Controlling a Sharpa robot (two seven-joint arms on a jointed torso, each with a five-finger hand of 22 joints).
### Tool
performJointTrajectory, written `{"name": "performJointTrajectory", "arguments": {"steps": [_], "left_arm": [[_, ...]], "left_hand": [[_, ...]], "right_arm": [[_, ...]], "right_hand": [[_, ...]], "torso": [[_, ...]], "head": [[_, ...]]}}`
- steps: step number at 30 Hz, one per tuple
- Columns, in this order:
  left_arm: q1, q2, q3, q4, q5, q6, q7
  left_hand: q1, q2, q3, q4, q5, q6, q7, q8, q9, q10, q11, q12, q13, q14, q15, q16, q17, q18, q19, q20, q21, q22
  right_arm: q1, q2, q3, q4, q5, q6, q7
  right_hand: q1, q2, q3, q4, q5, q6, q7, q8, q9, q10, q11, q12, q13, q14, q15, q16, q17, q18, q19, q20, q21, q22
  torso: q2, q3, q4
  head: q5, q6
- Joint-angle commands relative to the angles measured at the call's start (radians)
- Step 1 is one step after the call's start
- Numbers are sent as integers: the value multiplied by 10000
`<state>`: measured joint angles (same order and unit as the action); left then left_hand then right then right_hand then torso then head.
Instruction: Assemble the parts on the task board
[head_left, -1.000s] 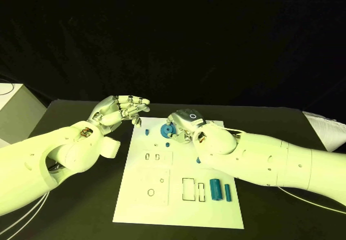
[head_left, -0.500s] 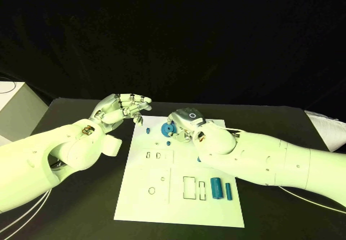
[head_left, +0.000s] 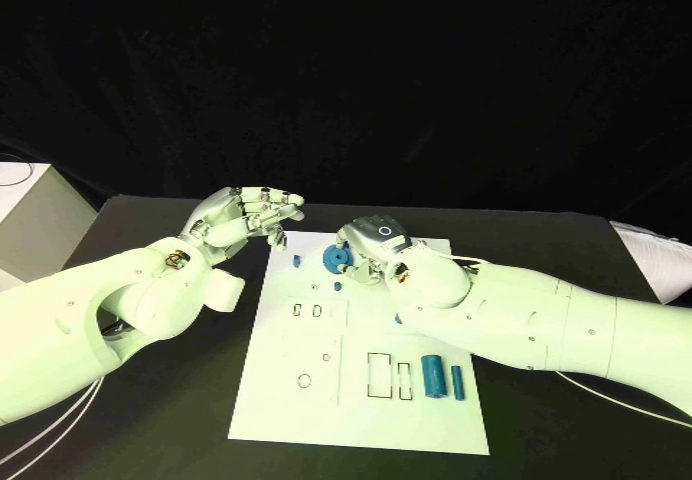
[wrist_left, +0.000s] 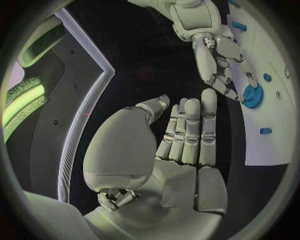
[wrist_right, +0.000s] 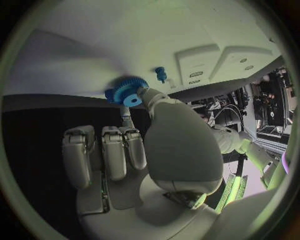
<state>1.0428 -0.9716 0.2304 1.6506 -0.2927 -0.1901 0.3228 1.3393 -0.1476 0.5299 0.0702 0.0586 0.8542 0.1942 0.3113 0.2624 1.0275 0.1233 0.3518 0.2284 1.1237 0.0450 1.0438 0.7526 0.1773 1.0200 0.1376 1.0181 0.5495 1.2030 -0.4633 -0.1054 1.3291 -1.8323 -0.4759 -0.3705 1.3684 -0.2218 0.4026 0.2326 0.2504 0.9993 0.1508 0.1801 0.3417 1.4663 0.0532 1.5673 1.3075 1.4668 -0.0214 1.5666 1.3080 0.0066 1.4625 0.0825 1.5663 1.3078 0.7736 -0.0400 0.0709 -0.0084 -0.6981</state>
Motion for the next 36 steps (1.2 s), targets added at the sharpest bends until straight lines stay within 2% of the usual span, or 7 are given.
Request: {"name": "performJointTrajectory", "arguments": {"steps": [1, 5, 11, 16, 19, 24, 36], "left_arm": [[5, 17, 8, 15, -31, 168, 27], [5, 38, 8, -9, -36, 167, 27], [4, 54, 8, -34, -38, 167, 26], [4, 59, 8, -44, -38, 168, 25], [3, 55, 8, -48, -38, 173, 6], [3, 52, 8, -60, -39, 178, -29], [3, 49, 8, -76, -40, 178, -92]], "left_hand": [[32, 9, 34, -23, -9, -62, 26, 32, 8, -74, -15, 35, 16, -16, 19, 34, -7, 76, -64, 30, 57, 9], [32, 9, 34, -23, -9, -62, 26, 32, 8, -74, -15, 35, 16, -16, 19, 34, -7, 76, -64, 30, 57, 9], [32, 9, 34, -23, -9, -62, 26, 32, 8, -74, -15, 35, 16, -16, 19, 34, -7, 76, -64, 30, 57, 9], [32, 9, 34, -23, -9, -62, 26, 32, 8, -74, -15, 35, 16, -16, 19, 34, -7, 76, -64, 30, 57, 9], [8, 6, 29, -7, -9, -84, 35, 43, 11, -99, -6, 48, 17, -21, 26, 39, -16, 76, -78, 34, 74, 15], [99, 36, 98, -65, 2, -119, 33, 57, 14, -138, -11, 66, 18, -35, 22, 40, -36, 79, -95, 35, 100, 25], [125, 40, 129, -88, 2, -158, 51, 55, 11, -168, 0, 72, 17, -44, 26, 39, -48, 79, -105, 36, 117, 31]], "right_arm": [[-19, 15, -12, -54, -106, 119, -4], [-22, 9, -15, -80, -49, 132, 53], [-23, -17, -17, -70, 14, 170, 159], [-24, -102, -18, -25, 173, 224, 296], [-25, -150, -18, -3, 288, 273, 399], [-32, -214, -19, 53, 449, 248, 576], [-42, -258, -19, -5, 801, 663, 786]], "right_hand": [[-215, -71, 40, 34, -313, -97, -82, -151, 131, 1045, 70, 35, 2633, 1026, 35, 22, 2570, -66, 1083, 8, 45, 2630], [-462, -227, -326, 164, -770, -458, 26, -407, 13, 1045, 175, 35, 2633, 1026, 155, 22, 2571, -66, 1083, 122, 45, 2630], [-599, -239, -976, 406, -815, -691, 121, -620, -77, 1045, 263, 35, 2633, 1031, 248, 28, 2590, -66, 1083, 213, 45, 2630], [-891, -68, -1652, 587, -621, -684, 151, -721, -112, 1045, 297, 35, 2633, 1034, 291, 34, 2605, -66, 1083, 266, 45, 2630], [-1725, 127, -2130, 622, -348, -555, 128, -727, -114, 1045, 281, 35, 2633, 1040, 280, 42, 2628, -66, 1083, 266, 45, 2630], [-2396, 551, -1949, 616, 288, -358, 61, -679, -101, 1045, 226, 35, 2633, 1040, 221, 42, 2628, -66, 1083, 218, 45, 2630], [-3291, 1123, -1248, 617, 638, -199, -7, -672, -116, 1045, 160, 35, 2633, 1040, 143, 42, 2628, -66, 1083, 136, 45, 2630]], "torso": [[5, -1, -2], [-6, -18, -4], [-1, -3, -4], [-6, -2, 4], [-3, -4, 3], [3, 9, -5], [0, 2, -8]], "head": [[2, 3], [-3, -21], [-1, -21], [-5, -28], [1, -26], [14, -15], [4, -18]]}}
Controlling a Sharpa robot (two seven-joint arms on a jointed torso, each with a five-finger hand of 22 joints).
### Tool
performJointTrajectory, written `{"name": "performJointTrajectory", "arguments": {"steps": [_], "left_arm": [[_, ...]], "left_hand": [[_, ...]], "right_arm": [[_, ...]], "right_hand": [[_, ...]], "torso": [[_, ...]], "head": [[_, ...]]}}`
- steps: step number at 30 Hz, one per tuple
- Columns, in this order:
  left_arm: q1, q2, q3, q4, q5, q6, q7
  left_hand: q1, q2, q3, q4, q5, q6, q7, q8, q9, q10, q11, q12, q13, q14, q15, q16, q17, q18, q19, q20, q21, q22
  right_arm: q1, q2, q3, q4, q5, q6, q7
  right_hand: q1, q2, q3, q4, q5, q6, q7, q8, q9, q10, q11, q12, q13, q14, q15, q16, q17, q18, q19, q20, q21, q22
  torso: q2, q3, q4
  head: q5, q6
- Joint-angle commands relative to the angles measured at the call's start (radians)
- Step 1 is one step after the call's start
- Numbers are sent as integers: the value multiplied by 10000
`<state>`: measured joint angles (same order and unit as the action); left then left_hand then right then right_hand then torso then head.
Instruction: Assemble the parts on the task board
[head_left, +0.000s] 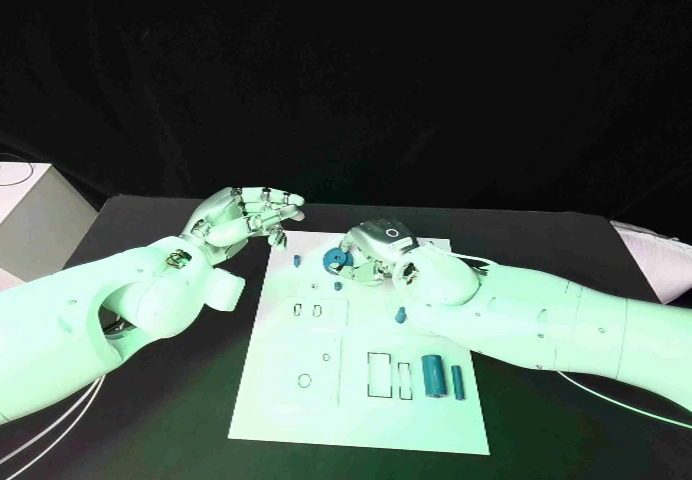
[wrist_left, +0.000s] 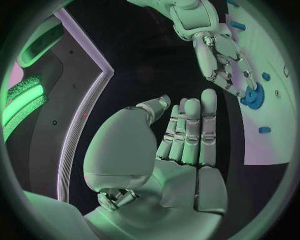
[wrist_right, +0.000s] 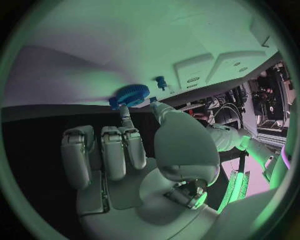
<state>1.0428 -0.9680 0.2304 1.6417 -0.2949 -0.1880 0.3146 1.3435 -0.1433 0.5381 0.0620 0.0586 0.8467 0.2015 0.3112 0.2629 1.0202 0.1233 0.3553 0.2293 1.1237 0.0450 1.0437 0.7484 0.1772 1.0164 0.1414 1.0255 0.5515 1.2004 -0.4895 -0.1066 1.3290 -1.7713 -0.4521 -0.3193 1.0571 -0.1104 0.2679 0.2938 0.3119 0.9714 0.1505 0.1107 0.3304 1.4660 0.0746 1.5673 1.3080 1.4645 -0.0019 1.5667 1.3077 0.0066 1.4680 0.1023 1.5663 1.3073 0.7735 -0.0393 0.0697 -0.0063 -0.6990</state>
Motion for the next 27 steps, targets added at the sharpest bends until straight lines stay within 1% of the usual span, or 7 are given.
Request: {"name": "performJointTrajectory", "arguments": {"steps": [1, 6, 11, 17, 22, 26, 27], "left_arm": [[3, 12, 8, 14, -20, 156, -14], [3, 8, 8, 17, -23, 149, -23], [3, 1, 8, 19, -42, 147, -30], [4, -10, 8, 18, -76, 142, -26], [4, -19, 8, 17, -86, 142, -20], [3, -33, 8, 6, -89, 134, -12], [3, -40, 8, -7, -90, 130, -9]], "left_hand": [[83, -3, 47, -6, 2, -83, -21, 56, 6, -95, 1, 38, 9, -44, 26, 40, -6, 79, -70, -2, 42, 11], [99, 5, 72, -19, 3, -117, -7, 52, 3, -123, 13, 42, 8, -47, 33, 44, -10, 77, -78, 2, 55, 16], [87, 3, 75, -14, 0, -133, 5, 52, 1, -137, 24, 45, 7, -55, 40, 39, -24, 76, -82, 5, 62, 18], [86, 1, 79, -15, 0, -145, 10, 51, 0, -148, 28, 47, 7, -58, 44, 38, -28, 75, -86, 8, 66, 19], [86, 1, 79, -15, 0, -145, 10, 51, 0, -148, 28, 47, 7, -58, 44, 38, -28, 75, -86, 8, 66, 19], [86, 1, 79, -15, 0, -145, 10, 51, 0, -148, 28, 47, 7, -58, 44, 38, -28, 75, -86, 8, 66, 19], [86, 1, 79, -15, 0, -145, 10, 51, 0, -148, 28, 47, 7, -58, 44, 38, -28, 75, -86, 8, 66, 19]], "right_arm": [[-16, 2, -8, -16, 214, 495, 263], [-15, -34, -11, -5, 262, 638, 232], [-15, -128, -13, 106, 279, 629, 220], [-16, -282, -14, 326, 229, 297, 160], [-18, -624, -12, 707, 201, -492, 160], [-14, -1067, 13, 1128, 344, -1447, 289], [1, -1310, 33, 1325, 603, -1915, 408]], "right_hand": [[-212, 13, 113, 3, 18, 81, -5, 21, -3, 1048, -54, 35, 2628, 1063, -50, 41, 2631, -66, 1028, -63, 45, 2635], [-228, 16, 123, 2, 15, 83, -5, 20, -3, 1048, -54, 35, 2628, 1063, -51, 41, 2631, -66, 1028, -63, 45, 2635], [-247, 14, 134, -2, 9, 91, -8, 23, -3, 1048, -54, 35, 2628, 1063, -52, 41, 2631, -66, 1028, -63, 45, 2635], [-214, -32, 215, -38, 22, 144, -25, 46, 5, 1048, -68, 35, 2628, 1063, -63, 41, 2631, -66, 1028, -69, 45, 2635], [-182, -61, 303, -38, 79, 181, -39, 61, 10, 1048, -81, 35, 2628, 1063, -75, 41, 2631, -66, 1028, -78, 45, 2635], [-148, -133, 357, -45, 113, 173, -39, 52, 4, 1048, -83, 35, 2628, 1063, -82, 41, 2631, -66, 1028, -85, 45, 2635], [-125, -170, 382, -48, 120, 172, -39, 49, 2, 1048, -83, 35, 2628, 1063, -86, 41, 2631, -66, 1028, -88, 45, 2635]], "torso": [[1, -5, 2], [0, -5, -4], [5, 2, 5], [4, -5, -3], [-9, 0, -3], [-24, 6, -43], [-33, 10, -58]], "head": [[-11, -6], [2, -8], [-21, 54], [-23, 58], [-37, 67], [-26, 90], [-24, 103]]}}
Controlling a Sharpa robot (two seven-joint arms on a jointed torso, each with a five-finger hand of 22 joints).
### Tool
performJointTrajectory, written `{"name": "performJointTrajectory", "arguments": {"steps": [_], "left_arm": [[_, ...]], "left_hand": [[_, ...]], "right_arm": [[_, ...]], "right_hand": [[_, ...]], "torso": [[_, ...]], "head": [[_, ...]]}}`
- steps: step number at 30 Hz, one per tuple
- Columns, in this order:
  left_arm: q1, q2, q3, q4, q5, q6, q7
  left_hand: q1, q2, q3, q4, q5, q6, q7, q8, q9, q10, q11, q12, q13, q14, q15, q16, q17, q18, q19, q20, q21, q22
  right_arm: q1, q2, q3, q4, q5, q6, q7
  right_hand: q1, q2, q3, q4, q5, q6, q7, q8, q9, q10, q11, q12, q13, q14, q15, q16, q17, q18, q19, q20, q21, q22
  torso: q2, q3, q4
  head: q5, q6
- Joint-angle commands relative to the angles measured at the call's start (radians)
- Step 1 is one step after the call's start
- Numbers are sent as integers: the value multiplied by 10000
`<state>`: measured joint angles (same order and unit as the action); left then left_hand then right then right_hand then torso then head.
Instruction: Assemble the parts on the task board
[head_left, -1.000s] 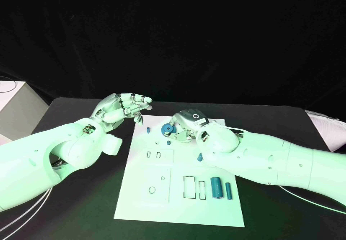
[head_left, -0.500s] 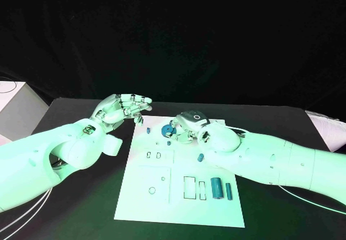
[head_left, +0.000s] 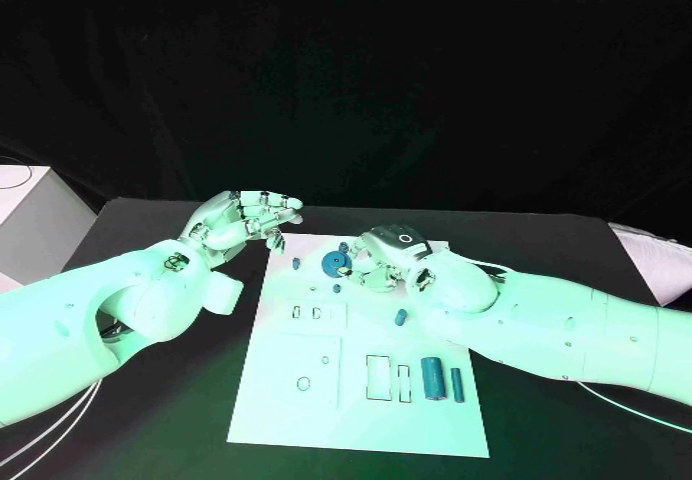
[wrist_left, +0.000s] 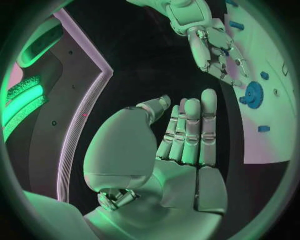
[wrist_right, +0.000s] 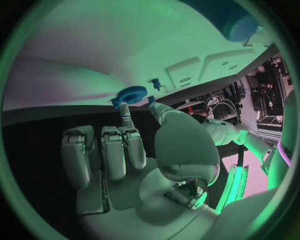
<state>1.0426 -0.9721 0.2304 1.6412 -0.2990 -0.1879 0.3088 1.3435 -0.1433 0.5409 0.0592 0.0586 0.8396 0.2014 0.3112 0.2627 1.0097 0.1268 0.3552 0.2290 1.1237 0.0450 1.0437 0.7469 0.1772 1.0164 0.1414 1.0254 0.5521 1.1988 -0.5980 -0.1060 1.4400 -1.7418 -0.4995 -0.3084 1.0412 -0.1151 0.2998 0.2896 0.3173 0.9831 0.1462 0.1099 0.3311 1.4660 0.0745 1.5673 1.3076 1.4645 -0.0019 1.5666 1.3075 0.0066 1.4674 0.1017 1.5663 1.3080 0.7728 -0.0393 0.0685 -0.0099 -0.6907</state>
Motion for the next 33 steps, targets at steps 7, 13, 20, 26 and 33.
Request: {"name": "performJointTrajectory", "arguments": {"steps": [7, 13, 20, 26, 33], "left_arm": [[4, 11, 7, -140, -43, 109, 89], [-9, 78, 6, -303, -30, 109, 140], [-76, 160, 6, -397, -15, 155, 176], [-160, 209, 6, -414, -11, 193, 191], [-207, 238, 6, -437, -10, 222, 194]], "left_hand": [[97, -5, 64, -1, 0, -88, 14, 56, 4, -61, -2, 55, 10, -133, 50, -40, -142, 75, -95, 13, 77, 16], [98, -16, 110, -27, -3, -112, 26, 107, 17, -108, 15, 107, 19, -326, 72, -192, -264, 75, -217, 37, 37, -10], [92, -28, 127, -40, -5, -122, 31, 138, 25, -134, 23, 135, 22, -411, 81, -269, -311, 76, -290, 48, -3, -35], [91, -33, 129, -45, -6, -123, 31, 145, 27, -136, 23, 142, 23, -425, 82, -282, -319, 77, -302, 50, -10, -40], [91, -33, 129, -45, -6, -123, 31, 145, 27, -136, 23, 142, 23, -425, 82, -282, -319, 77, -302, 50, -10, -40]], "right_arm": [[202, -1373, 107, 970, 3081, -2198, 1563], [435, -2512, 136, 1163, 6727, -1005, 3659], [509, -3416, 140, 665, 7177, 593, 4955], [469, -3774, 133, 158, 5798, 1079, 5029], [279, -3624, 123, -439, 4656, 1047, 4741]], "right_hand": [[582, -534, 238, -49, -266, -116, 74, -71, -60, 1048, -29, 35, 2632, 1006, -36, -42, 2404, -66, 1034, -50, 45, 2628], [2424, -920, 527, -974, -1071, -134, 110, -51, -43, 573, -9, -504, 2223, 840, -6, -307, 1805, 210, 525, -16, -885, 1725], [3275, -1308, 380, -1557, -899, -392, 185, -81, -63, 58, 56, -1063, 1810, 828, 55, -340, 1783, 309, 315, 35, -1302, 1371], [3431, -1341, 319, -1642, -305, -459, 208, -76, -67, 311, 74, -791, 2002, 1014, 75, -38, 2454, 122, 688, 48, -624, 2006], [3262, -1230, -229, -1350, -696, -595, 240, -118, -92, 437, 112, -644, 2103, 1050, 114, 21, 2587, 72, 787, 85, -441, 2181]], "torso": [[-95, 90, -221], [-190, 161, -343], [-247, 226, -402], [-258, 279, -392], [-232, 270, -367]], "head": [[155, 139], [20, 182], [-16, 240], [-127, 284], [-199, 247]]}}
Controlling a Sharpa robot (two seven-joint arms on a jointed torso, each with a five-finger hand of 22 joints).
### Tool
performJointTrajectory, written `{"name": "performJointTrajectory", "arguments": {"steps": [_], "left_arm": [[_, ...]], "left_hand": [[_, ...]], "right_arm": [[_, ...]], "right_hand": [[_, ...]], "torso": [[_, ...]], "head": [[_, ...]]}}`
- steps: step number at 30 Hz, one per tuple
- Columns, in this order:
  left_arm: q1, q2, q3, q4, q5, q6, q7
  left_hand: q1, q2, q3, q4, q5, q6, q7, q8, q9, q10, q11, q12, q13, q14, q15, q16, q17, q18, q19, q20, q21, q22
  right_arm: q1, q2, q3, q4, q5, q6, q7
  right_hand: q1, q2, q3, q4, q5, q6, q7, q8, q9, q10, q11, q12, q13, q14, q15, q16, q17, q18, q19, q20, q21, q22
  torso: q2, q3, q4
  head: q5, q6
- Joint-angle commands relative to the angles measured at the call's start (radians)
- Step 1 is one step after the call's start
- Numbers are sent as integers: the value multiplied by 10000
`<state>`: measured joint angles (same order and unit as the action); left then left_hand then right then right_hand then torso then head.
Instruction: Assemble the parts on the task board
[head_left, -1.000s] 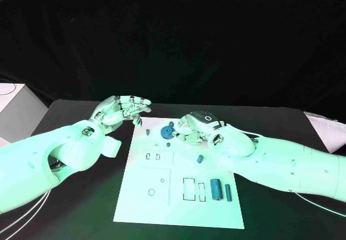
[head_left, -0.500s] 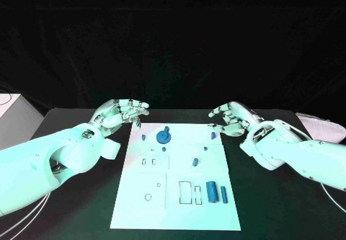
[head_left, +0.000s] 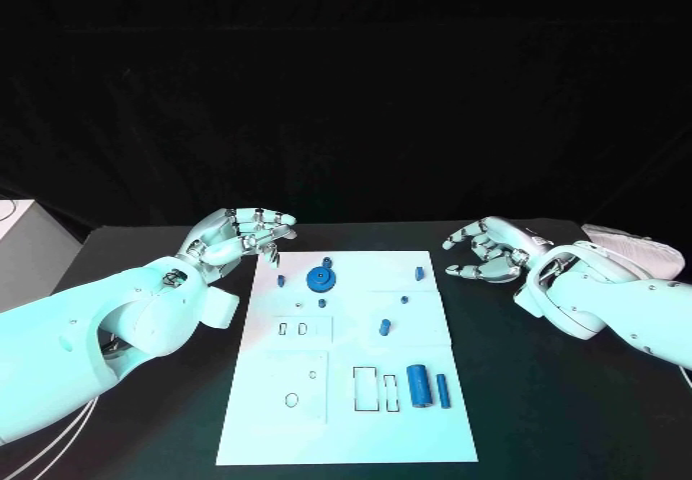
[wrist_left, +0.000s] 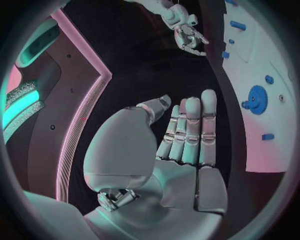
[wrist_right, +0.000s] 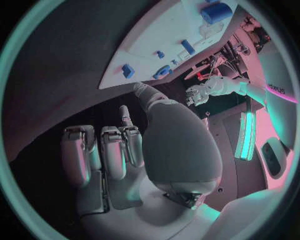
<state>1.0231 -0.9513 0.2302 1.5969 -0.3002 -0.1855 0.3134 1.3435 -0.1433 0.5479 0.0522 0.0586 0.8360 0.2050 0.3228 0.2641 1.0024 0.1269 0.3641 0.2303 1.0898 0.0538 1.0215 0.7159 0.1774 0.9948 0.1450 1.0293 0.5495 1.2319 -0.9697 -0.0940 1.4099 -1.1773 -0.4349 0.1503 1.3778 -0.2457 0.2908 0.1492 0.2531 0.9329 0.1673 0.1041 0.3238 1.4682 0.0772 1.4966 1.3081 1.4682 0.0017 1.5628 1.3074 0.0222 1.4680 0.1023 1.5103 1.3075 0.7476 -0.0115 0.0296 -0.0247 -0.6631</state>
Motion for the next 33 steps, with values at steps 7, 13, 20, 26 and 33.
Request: {"name": "performJointTrajectory", "arguments": {"steps": [7, 13, 20, 26, 33], "left_arm": [[-26, 33, 8, 1, 2, 219, 142], [-29, 25, 8, 10, 0, 226, 137], [-30, 23, 8, 34, -12, 250, 115], [-30, 6, 8, 48, -22, 273, 104], [-29, -4, 9, 58, -37, 295, 85]], "left_hand": [[91, -34, 61, 23, -6, -87, -5, 35, 15, -64, 22, 60, 12, -92, -5, -67, -15, 76, -94, 15, -53, -17], [91, -35, 63, 20, -5, -87, -5, 40, 17, -64, 22, 66, 13, -99, -5, -75, -21, 77, -102, 17, -58, -20], [91, -34, 65, 18, -5, -85, -5, 46, 18, -63, 21, 73, 14, -100, -5, -78, -25, 77, -107, 18, -60, -23], [91, -34, 65, 18, -5, -85, -5, 46, 18, -63, 21, 73, 14, -100, -5, -78, -25, 77, -107, 18, -60, -23], [95, -30, 72, 12, -4, -84, -6, 56, 21, -60, 19, 85, 16, -101, -6, -82, -31, 78, -113, 18, -62, -26]], "right_arm": [[-189, 384, 2, -346, -1126, 335, -13], [-308, 662, -1, -496, -1141, 235, -197], [-452, 981, -3, -801, -1114, 65, -395], [-543, 1183, -6, -1009, -1099, -26, -482], [-605, 1394, -8, -1250, -1042, -217, -502]], "right_hand": [[-17, 154, -509, 180, -154, -173, 50, -90, -35, 480, 107, 141, 2154, 1024, 99, 77, 2628, -117, 843, 98, 239, 2298], [72, 263, -597, 239, -166, -85, 33, -35, -16, 591, 96, 264, 2248, 1026, 95, 80, 2634, -162, 922, 99, 395, 2441], [101, 374, -601, 309, -119, -6, 17, 15, 0, 660, 82, 340, 2306, 1026, 86, 80, 2634, -188, 969, 94, 487, 2526], [131, 417, -583, 328, -84, 33, 8, 39, 6, 683, 73, 366, 2326, 1026, 79, 80, 2634, -200, 989, 89, 528, 2563], [204, 535, -484, 364, 11, 62, 4, 59, 6, 700, 64, 385, 2340, 1026, 70, 80, 2634, -198, 987, 80, 525, 2560]], "torso": [[25, -20, 55], [69, -6, 82], [65, -19, 104], [89, -25, 145], [109, -36, 168]], "head": [[-49, -136], [-89, -141], [-97, -233], [-79, -246], [-83, -218]]}}
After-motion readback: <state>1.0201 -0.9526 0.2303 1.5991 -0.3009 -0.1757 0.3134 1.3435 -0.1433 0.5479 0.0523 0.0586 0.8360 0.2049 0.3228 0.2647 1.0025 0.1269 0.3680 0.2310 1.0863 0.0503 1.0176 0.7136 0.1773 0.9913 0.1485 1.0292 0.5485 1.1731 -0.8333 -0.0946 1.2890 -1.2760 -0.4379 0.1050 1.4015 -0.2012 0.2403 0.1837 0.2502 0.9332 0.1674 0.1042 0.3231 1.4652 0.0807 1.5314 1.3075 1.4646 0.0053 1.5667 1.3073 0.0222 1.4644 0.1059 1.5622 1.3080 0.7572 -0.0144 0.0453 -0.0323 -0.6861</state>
